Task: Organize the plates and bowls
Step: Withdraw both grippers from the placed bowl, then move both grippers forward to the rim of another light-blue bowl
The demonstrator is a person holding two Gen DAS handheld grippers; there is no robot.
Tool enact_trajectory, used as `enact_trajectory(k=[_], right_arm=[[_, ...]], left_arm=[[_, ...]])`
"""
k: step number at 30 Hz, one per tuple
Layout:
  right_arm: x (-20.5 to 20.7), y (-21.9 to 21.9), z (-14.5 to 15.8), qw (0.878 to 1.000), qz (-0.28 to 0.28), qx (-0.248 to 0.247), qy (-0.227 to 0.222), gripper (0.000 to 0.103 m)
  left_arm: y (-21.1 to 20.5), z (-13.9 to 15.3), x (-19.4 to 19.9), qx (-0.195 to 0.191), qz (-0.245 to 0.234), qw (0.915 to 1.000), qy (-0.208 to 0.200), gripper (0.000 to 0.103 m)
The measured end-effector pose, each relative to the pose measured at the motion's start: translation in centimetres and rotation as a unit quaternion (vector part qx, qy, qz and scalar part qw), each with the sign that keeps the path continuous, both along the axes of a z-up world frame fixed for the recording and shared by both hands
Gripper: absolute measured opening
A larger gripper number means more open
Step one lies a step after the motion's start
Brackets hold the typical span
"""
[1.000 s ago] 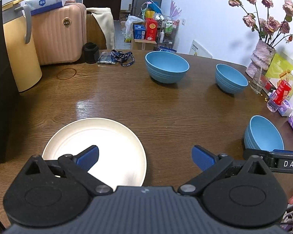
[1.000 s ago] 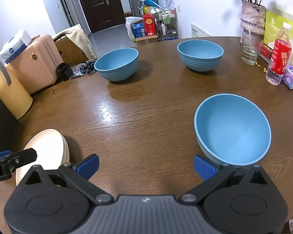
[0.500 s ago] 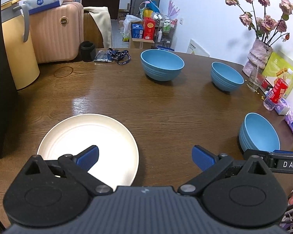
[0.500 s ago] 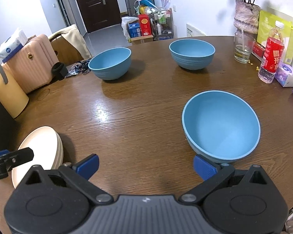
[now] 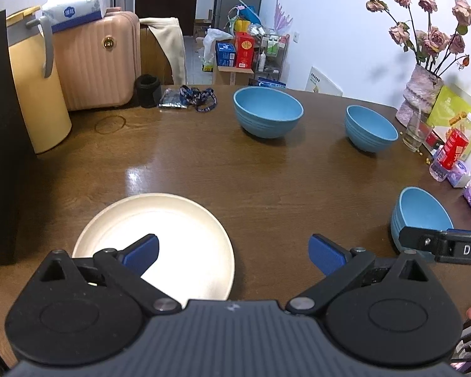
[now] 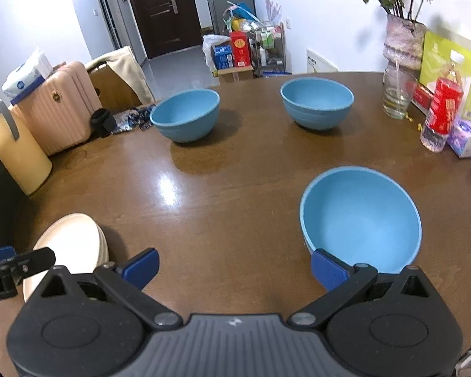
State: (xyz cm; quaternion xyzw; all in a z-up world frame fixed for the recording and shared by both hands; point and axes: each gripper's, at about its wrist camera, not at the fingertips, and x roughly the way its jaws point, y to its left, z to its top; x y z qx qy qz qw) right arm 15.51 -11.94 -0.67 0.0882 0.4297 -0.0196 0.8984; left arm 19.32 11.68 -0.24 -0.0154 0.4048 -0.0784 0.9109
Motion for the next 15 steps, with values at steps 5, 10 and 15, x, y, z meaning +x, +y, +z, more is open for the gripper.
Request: enact_trajectory(k=[5,10,15], right_arm=[[1.7,0.6,1.4,1.000,0.006,0.000,-0.006,0.103],[4.2,1.7,2.7,1.000,0.004,-0.007,-0.005,0.103],[7.2,3.5,4.1,1.000,-0.002,-0.005,-0.003,0.103]], left_arm=[[0.8,1.9,1.8,0.002,-0.006,0.9999,-0.015,0.103],[1.6,3.8,4.7,0.011,-0.022,0.9994,-0.023,0.103],[2.4,5.2,8.8,0.026,-0.049,0.9983,-0.015,0.103]])
